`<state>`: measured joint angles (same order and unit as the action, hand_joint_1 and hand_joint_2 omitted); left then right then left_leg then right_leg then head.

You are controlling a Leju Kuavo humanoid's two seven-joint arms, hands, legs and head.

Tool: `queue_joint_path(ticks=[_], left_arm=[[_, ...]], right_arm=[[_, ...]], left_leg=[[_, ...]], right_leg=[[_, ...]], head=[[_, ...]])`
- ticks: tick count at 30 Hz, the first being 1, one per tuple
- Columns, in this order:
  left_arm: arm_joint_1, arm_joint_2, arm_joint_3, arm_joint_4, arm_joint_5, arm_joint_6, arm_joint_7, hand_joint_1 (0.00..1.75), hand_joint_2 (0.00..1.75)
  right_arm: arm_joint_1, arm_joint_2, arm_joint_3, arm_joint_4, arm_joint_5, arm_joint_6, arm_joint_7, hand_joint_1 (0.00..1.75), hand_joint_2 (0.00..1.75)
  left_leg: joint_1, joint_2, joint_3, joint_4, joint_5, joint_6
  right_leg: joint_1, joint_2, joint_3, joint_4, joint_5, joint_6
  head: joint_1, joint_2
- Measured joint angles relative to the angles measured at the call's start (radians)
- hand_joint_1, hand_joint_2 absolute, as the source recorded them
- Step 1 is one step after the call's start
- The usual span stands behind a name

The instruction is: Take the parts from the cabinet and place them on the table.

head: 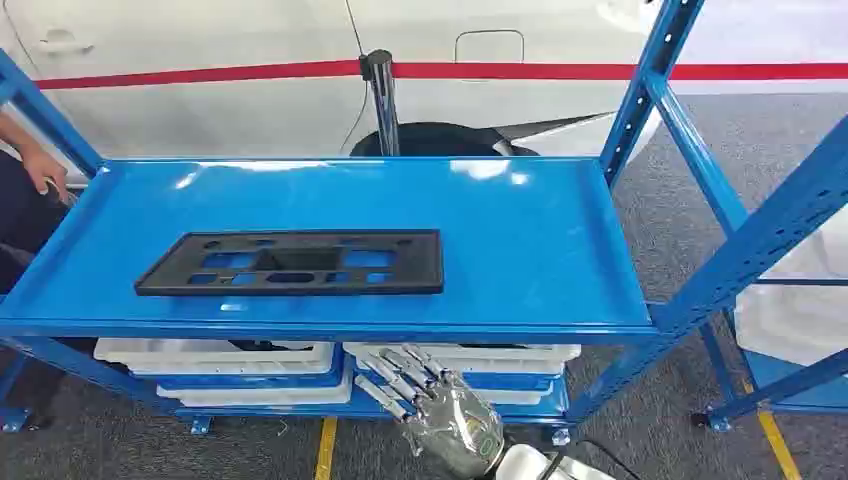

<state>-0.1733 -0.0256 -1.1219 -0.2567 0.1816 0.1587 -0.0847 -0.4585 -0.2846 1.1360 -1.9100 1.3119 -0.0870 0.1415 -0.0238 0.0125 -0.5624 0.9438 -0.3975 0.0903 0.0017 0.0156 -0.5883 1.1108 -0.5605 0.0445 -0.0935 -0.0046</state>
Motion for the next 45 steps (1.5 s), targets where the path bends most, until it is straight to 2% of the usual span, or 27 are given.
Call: queue_joint_path(ticks=[2,3,4,5,7,8,10,14,17,18,19,20,21,23,24,27,29,30,32,33,34,35,38,39,40,43,45], left_arm=[[0.001,-0.003,0.000,0.000,0.000,-0.002,0.000,0.00,0.00],[0.003,-0.003,0.000,0.000,0.000,-0.002,0.000,0.00,0.00],[0.005,-0.003,0.000,0.000,0.000,-0.002,0.000,0.00,0.00],[0.005,-0.003,0.000,0.000,0.000,-0.002,0.000,0.00,0.00],[0.004,-0.003,0.000,0.000,-0.002,-0.002,0.000,0.00,0.00],[0.004,-0.002,0.000,0.000,-0.003,-0.001,0.000,0.00,0.00],[0.002,-0.002,0.000,0.000,-0.006,0.000,0.000,0.00,0.00],[0.002,-0.001,0.000,0.000,-0.006,0.000,0.001,0.00,0.00],[0.004,-0.001,0.000,0.000,-0.006,0.000,0.001,0.00,0.00],[0.006,-0.001,0.000,0.000,-0.005,0.000,0.001,0.00,0.00],[0.006,-0.001,0.000,0.000,-0.006,0.000,0.001,0.00,0.00],[0.007,-0.001,0.000,0.000,-0.005,0.002,0.001,0.00,0.00],[0.007,-0.001,0.000,0.000,-0.005,0.002,0.001,0.00,0.00],[0.005,-0.001,0.000,0.000,-0.005,0.003,0.001,0.00,0.00],[0.003,0.003,0.001,0.000,-0.005,0.003,0.001,0.00,0.00],[0.000,0.000,0.001,0.000,-0.006,0.004,0.001,0.00,0.00],[0.004,0.000,0.001,0.000,-0.006,0.005,0.001,0.00,0.00],[0.004,0.000,0.001,0.000,-0.006,0.005,0.001,0.00,0.00],[0.002,-0.003,0.001,0.000,-0.007,0.005,0.001,0.00,0.00],[0.003,-0.003,0.001,0.000,-0.007,0.005,0.001,0.00,0.00],[0.006,-0.003,0.001,0.000,-0.007,0.005,0.001,0.00,0.00],[0.008,-0.003,0.001,0.000,-0.007,0.005,0.001,0.00,0.00],[0.009,-0.003,0.001,0.000,-0.009,0.003,0.001,0.00,0.00],[0.008,-0.001,0.001,0.000,-0.009,0.003,0.001,0.00,0.00],[0.007,-0.001,0.001,0.000,-0.009,0.002,0.002,0.00,0.00],[0.009,0.000,0.001,0.000,-0.011,0.002,0.004,0.00,0.00],[0.007,0.000,0.001,0.000,-0.013,0.003,0.005,0.00,0.00]], right_arm=[[0.003,-0.001,0.000,0.001,0.000,0.000,0.000,0.00,1.75],[0.003,-0.001,0.000,0.001,0.000,0.000,0.000,0.00,1.75],[0.003,-0.001,0.000,0.001,0.000,0.000,0.000,0.00,1.75],[0.003,-0.001,0.000,0.002,0.000,0.000,0.000,0.00,1.75],[0.003,-0.001,0.000,0.002,0.000,0.000,0.000,0.00,1.75],[0.004,-0.001,0.000,0.002,0.002,-0.001,0.000,0.00,0.00],[0.001,0.001,0.000,0.002,-0.001,-0.005,0.000,0.00,0.00],[0.006,0.003,0.000,0.002,-0.079,-0.007,0.003,0.00,0.00],[0.012,0.003,-0.005,0.004,-0.216,-0.006,0.006,0.00,0.00],[0.016,0.004,-0.009,0.005,-0.240,-0.011,0.007,0.00,0.00],[0.020,0.005,-0.013,0.006,-0.243,-0.018,0.010,0.00,0.00],[0.022,0.006,-0.014,0.006,-0.235,-0.026,0.011,0.00,0.00],[0.022,0.006,-0.016,0.006,-0.225,-0.034,0.013,0.00,0.00],[0.024,0.012,-0.018,0.005,-0.188,-0.045,0.017,0.00,0.00],[0.026,0.012,-0.018,0.005,-0.166,-0.047,0.020,0.00,0.00],[0.026,0.013,-0.018,0.005,-0.108,-0.048,0.027,0.00,0.00],[0.025,0.016,-0.018,0.005,-0.100,-0.048,0.027,0.00,0.00],[0.025,0.016,-0.018,0.005,-0.098,-0.048,0.026,0.00,0.00],[0.027,0.016,-0.018,0.005,-0.097,-0.048,0.026,0.00,0.00],[0.027,0.016,-0.018,0.005,-0.097,-0.048,0.026,0.00,0.00],[0.027,0.016,-0.018,0.005,-0.097,-0.048,0.027,0.00,0.00],[0.027,0.016,-0.018,0.005,-0.097,-0.048,0.027,0.00,0.00],[0.028,0.016,-0.018,0.005,-0.101,-0.053,0.026,0.00,0.00],[0.028,0.016,-0.018,0.005,-0.103,-0.058,0.024,0.00,0.00],[0.028,0.017,-0.019,0.005,-0.108,-0.061,0.024,0.00,0.00],[0.029,0.018,-0.019,0.005,-0.097,-0.074,0.022,0.00,0.00],[0.028,0.019,-0.019,0.003,-0.088,-0.077,0.019,0.00,0.00]], left_leg=[[0.005,0.000,0.003,0.000,-0.005,-0.002],[0.009,0.000,0.004,0.001,-0.008,-0.005],[0.013,0.000,0.007,0.001,-0.011,-0.010],[0.019,0.000,0.012,0.003,-0.016,-0.017],[0.031,-0.001,0.019,0.015,-0.030,-0.037],[0.029,0.000,0.017,0.026,-0.040,-0.050],[0.025,-0.001,0.013,0.035,-0.049,-0.060],[0.033,-0.003,0.008,0.065,-0.073,-0.071],[0.033,-0.003,-0.114,0.303,-0.166,-0.081],[0.033,-0.003,-0.152,0.361,-0.176,-0.081],[0.033,-0.003,-0.168,0.368,-0.161,-0.077],[0.031,-0.003,-0.160,0.331,-0.125,-0.071],[0.026,-0.004,-0.127,0.243,-0.066,-0.059],[0.006,0.020,-0.063,0.071,0.019,-0.020],[-0.002,0.041,-0.052,0.063,0.005,-0.009],[-0.010,0.024,-0.053,0.045,0.000,-0.011],[0.004,0.011,-0.025,0.012,0.009,-0.021],[0.007,0.001,-0.018,0.008,0.007,-0.018],[0.007,-0.016,-0.012,0.008,0.001,-0.010],[0.008,-0.023,-0.010,0.008,-0.002,-0.010],[0.010,-0.034,-0.006,0.009,-0.005,-0.012],[0.013,-0.044,-0.001,0.009,-0.009,-0.017],[0.020,-0.059,0.013,0.027,-0.035,-0.038],[0.016,-0.062,0.009,0.042,-0.045,-0.047],[0.016,-0.064,0.007,0.042,-0.048,-0.047],[0.020,-0.064,0.009,0.040,-0.052,-0.050],[0.023,-0.038,-0.014,0.103,-0.088,-0.063]], right_leg=[[-0.011,0.000,-0.080,0.142,-0.056,0.013],[-0.017,-0.001,-0.108,0.182,-0.060,0.020],[-0.023,-0.004,-0.111,0.173,-0.037,0.029],[-0.031,-0.007,-0.088,0.113,0.008,0.038],[-0.044,-0.017,-0.007,-0.059,0.101,0.057],[-0.046,-0.022,0.011,-0.101,0.098,0.065],[-0.041,-0.011,0.006,-0.098,0.094,0.023],[-0.041,-0.008,0.014,-0.100,0.088,-0.003],[-0.038,-0.006,0.022,-0.100,0.080,-0.015],[-0.036,-0.004,0.025,-0.100,0.076,-0.017],[-0.034,-0.002,0.029,-0.100,0.073,-0.020],[-0.031,0.001,0.035,-0.100,0.069,-0.020],[-0.027,0.002,0.044,-0.100,0.064,-0.020],[-0.025,-0.002,0.060,-0.105,0.054,-0.023],[-0.017,-0.004,0.064,-0.105,0.049,-0.018],[-0.025,-0.023,0.068,-0.117,0.043,-0.006],[-0.023,-0.025,0.077,-0.104,0.030,0.005],[-0.022,-0.023,0.058,-0.061,0.009,0.008],[-0.023,-0.020,-0.038,0.107,-0.062,0.013],[-0.023,-0.020,-0.077,0.165,-0.076,0.016],[-0.025,-0.020,-0.102,0.188,-0.065,0.019],[-0.027,-0.019,-0.099,0.162,-0.033,0.023],[-0.043,-0.018,-0.006,-0.084,0.114,0.044],[-0.039,-0.005,0.000,-0.093,0.097,0.039],[-0.040,-0.002,-0.004,-0.091,0.098,0.018],[-0.038,-0.003,-0.003,-0.092,0.096,0.001],[-0.040,-0.005,0.008,-0.095,0.092,-0.010]], head=[[0.002,0.000],[0.002,0.000],[0.003,0.000],[0.002,0.000],[0.003,0.000],[0.004,0.000],[0.007,0.000],[0.006,0.000],[0.007,0.000],[0.007,0.000],[0.007,0.000],[0.007,0.000],[0.007,0.000],[0.007,0.000],[0.008,0.000],[0.010,0.000],[0.012,0.000],[0.013,0.000],[0.013,0.000],[0.013,0.000],[0.013,0.000],[0.013,0.000],[0.014,0.000],[0.016,0.000],[0.015,0.000],[0.015,0.000],[0.014,0.000]])
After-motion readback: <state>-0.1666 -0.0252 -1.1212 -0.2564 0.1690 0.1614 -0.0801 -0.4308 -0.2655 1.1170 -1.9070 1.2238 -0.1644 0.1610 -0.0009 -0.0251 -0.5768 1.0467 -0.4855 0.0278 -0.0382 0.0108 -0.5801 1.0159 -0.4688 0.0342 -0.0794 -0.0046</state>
